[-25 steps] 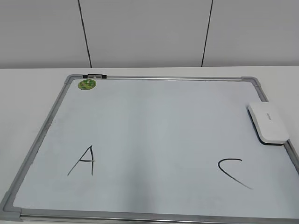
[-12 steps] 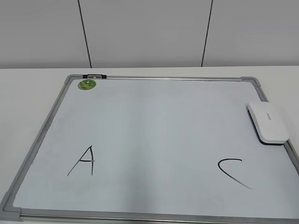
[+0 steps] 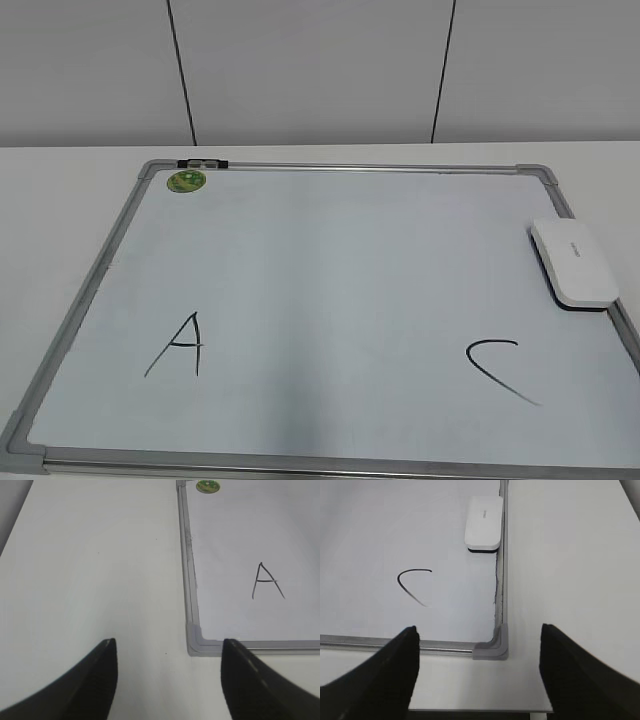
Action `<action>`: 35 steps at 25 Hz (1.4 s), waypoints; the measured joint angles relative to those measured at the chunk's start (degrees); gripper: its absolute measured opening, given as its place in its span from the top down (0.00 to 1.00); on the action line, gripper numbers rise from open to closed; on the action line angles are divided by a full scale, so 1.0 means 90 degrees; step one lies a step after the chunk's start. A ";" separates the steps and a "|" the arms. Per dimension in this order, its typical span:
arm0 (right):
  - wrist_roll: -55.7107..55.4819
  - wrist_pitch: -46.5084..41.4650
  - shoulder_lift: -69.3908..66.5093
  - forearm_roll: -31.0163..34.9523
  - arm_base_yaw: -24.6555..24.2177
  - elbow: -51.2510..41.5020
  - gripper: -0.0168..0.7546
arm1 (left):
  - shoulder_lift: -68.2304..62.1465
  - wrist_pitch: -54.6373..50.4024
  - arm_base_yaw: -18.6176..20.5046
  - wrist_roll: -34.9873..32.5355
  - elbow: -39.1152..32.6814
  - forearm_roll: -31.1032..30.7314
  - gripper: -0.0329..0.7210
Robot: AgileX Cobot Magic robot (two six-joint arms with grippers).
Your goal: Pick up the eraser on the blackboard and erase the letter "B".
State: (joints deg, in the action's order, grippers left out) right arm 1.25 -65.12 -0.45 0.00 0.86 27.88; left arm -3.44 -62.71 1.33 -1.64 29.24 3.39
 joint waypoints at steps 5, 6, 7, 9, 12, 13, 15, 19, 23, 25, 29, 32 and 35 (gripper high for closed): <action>0.0000 -0.0013 0.0154 0.0000 0.0000 0.0000 0.26 | 0.0306 -0.0012 0.0000 0.0000 0.0000 0.0000 0.33; 0.0000 -0.0013 0.0154 0.0000 0.0000 0.0000 0.26 | 0.0313 -0.0012 0.0000 0.0000 0.0000 0.0000 0.33; 0.0000 -0.0013 0.0154 0.0044 0.0000 0.0000 0.26 | 0.0322 -0.0027 0.0000 0.0000 0.0000 -0.0013 0.33; 0.0000 -0.0013 0.0154 0.0000 0.0000 0.0000 0.26 | 0.0322 -0.0037 0.0000 0.0000 0.0000 -0.0013 0.33; 0.0000 -0.0013 0.0154 0.0000 -0.0015 0.0000 0.26 | 0.0322 -0.0037 0.0000 0.0000 0.0000 -0.0013 0.33; 0.0000 -0.0013 0.0154 0.0000 -0.0015 0.0000 0.26 | 0.0322 -0.0037 -0.0013 0.0000 0.0000 -0.0013 0.33; 0.0000 -0.0013 0.0154 0.0000 -0.0015 0.0000 0.26 | 0.0322 -0.0037 -0.0052 0.0000 0.0000 -0.0013 0.33; 0.0000 -0.0013 0.0154 0.0000 -0.0015 0.0000 0.26 | 0.0322 -0.0037 -0.0153 0.0000 0.0000 -0.0013 0.33; 0.0000 -0.0013 0.0154 0.0000 -0.0015 0.0000 0.26 | 0.0322 -0.0037 -0.0153 0.0000 0.0000 -0.0013 0.33; 0.0000 -0.0013 0.0154 0.0000 -0.0015 0.0000 0.26 | 0.0322 -0.0037 -0.0153 0.0000 0.0000 -0.0013 0.33; 0.0000 -0.0013 0.0154 0.0000 -0.0015 0.0000 0.26 | 0.0322 -0.0037 -0.0153 0.0000 0.0000 -0.0013 0.33; 0.0000 -0.0013 0.0154 0.0000 -0.0015 0.0000 0.26 | 0.0322 -0.0037 -0.0153 0.0000 0.0000 -0.0013 0.33; 0.0000 -0.0013 0.0154 0.0000 -0.0015 0.0000 0.26 | 0.0322 -0.0037 -0.0153 0.0000 0.0000 -0.0013 0.33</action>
State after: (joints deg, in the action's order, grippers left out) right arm 1.25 -65.23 0.94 0.00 0.72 27.88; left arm -0.54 -63.04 -0.05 -1.64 29.24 3.28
